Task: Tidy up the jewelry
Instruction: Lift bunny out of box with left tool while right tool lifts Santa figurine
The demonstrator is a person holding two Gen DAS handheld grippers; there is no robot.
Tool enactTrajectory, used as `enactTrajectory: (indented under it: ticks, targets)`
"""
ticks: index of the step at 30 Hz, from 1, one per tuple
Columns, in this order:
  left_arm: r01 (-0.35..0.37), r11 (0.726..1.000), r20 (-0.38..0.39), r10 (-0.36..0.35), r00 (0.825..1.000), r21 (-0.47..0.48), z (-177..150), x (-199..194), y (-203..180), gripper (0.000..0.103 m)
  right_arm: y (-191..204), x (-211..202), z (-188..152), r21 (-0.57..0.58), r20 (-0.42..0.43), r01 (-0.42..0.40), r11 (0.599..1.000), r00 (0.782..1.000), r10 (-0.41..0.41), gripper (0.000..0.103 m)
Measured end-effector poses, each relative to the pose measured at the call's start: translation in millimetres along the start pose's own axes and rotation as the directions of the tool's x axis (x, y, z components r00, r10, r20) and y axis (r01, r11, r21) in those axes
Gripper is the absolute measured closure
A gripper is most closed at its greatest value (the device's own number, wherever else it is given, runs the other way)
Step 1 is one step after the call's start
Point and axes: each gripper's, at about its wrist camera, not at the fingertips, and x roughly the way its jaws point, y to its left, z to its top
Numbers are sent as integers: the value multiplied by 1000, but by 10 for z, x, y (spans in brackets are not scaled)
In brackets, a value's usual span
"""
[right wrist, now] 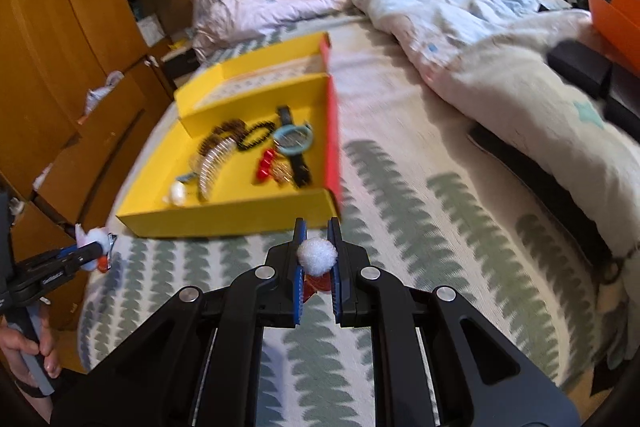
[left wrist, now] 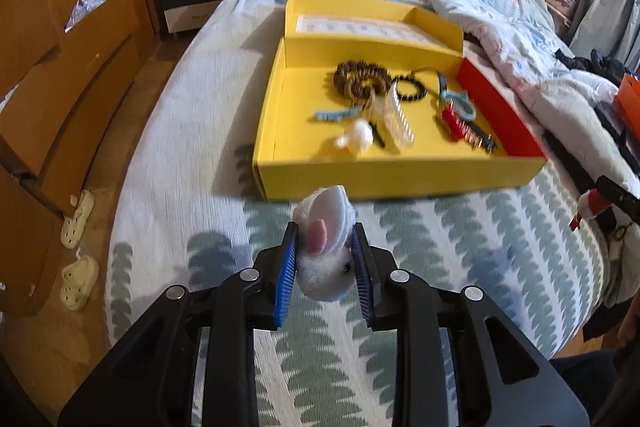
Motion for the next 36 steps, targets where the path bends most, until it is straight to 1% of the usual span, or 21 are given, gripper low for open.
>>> enactTrajectory:
  ticks: [2, 4, 7, 11, 15, 20, 22, 24, 27, 29, 35, 36]
  targets:
    - [3, 1000, -28, -3, 1000, -7, -82, 75, 15, 76, -40, 48, -41, 15, -25, 6, 1000, 1000, -5, 91]
    - [7, 1000, -39, -7, 999, -10, -143, 112, 25, 76, -51, 87, -64, 19, -33, 11, 1000, 999, -11, 91]
    - [9, 1000, -52, -10, 999, -23, -147, 169, 55, 76, -81, 199, -80, 38, -54, 6, 999, 999, -4, 91]
    - [29, 999, -62, -31, 998, -39, -141, 234, 98, 76, -111, 354, -99, 39, -89, 24, 999, 996, -21, 92]
    - [43, 998, -81, -47, 996, -50, -132, 336, 129, 76, -139, 385, -86, 51, -91, 24, 998, 996, -20, 91]
    - [59, 997, -95, -63, 993, -41, -131, 439, 120, 76, -137, 406, -79, 58, -95, 23, 998, 995, -18, 91]
    - [53, 998, -99, -57, 993, -43, -120, 481, 114, 76, -134, 428, -70, 60, -100, 26, 998, 995, -20, 91]
    - [63, 997, -97, -67, 993, -41, -104, 495, 101, 76, -132, 456, -60, 63, -105, 25, 998, 994, -18, 91]
    - [49, 998, -96, -52, 994, -29, -103, 533, 85, 76, -124, 508, -52, 63, -116, 33, 997, 993, -25, 91]
    - [56, 998, -102, -60, 993, -35, -101, 565, 92, 75, -128, 543, -54, 62, -123, 39, 997, 992, -32, 91]
    - [57, 998, -100, -61, 993, -39, -63, 573, 108, 71, -157, 591, -21, 59, -119, 80, 995, 990, -73, 91]
    - [54, 998, -95, -57, 994, -35, -54, 561, 103, 68, -157, 587, -17, 60, -115, 81, 995, 991, -74, 90]
